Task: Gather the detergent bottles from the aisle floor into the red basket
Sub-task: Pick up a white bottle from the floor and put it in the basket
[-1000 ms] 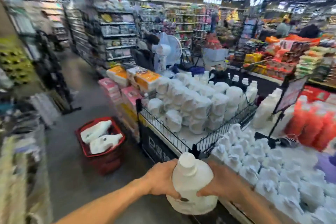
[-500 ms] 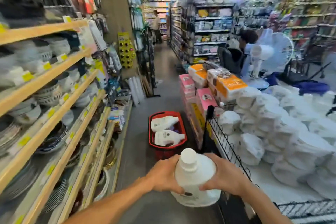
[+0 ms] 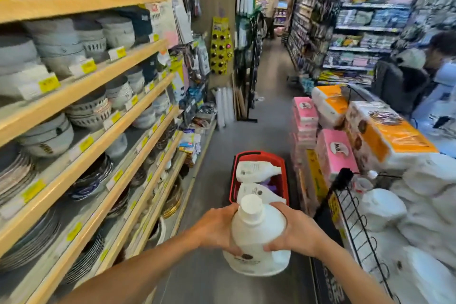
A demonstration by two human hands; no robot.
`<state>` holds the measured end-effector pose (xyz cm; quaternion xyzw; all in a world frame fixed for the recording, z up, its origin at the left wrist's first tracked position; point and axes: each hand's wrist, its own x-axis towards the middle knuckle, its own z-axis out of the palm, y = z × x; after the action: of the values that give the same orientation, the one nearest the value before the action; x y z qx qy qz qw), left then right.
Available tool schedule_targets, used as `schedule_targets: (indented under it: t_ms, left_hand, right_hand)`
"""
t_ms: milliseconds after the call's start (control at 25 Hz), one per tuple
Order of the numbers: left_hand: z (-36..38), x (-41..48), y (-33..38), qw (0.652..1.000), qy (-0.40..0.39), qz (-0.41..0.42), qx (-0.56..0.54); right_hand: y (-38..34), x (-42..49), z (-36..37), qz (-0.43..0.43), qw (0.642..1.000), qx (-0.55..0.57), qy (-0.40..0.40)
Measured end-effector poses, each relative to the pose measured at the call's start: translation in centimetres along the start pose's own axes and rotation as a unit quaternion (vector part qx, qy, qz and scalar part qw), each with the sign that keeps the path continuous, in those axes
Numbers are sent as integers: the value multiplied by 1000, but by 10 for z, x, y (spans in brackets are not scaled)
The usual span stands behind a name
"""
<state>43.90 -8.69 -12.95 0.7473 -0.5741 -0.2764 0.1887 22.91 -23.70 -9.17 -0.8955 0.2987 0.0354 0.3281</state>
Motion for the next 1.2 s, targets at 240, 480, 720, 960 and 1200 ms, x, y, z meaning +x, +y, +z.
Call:
schedule_targets:
  t_ms: [240,480,720,960,1200]
  left_hand:
    - [-75,116,-47,1000,-1,20,23]
    - [-123,239,-83,1000,-5,14,26]
    - [-139,356,-113,999,-21,-30,20]
    - [-166,470,-142,998,-54,-25,21]
    - [-189,589,-210,989,-135,1,68]
  right_hand:
    - [-3,126,-49,0,1000,10,17]
    - [24,248,-96,4,1000,9,27]
    - [71,362,-133,7,999,35,15]
    - [113,461,-163,29,997,73,13]
    - [135,561,-163,96,988,116,30]
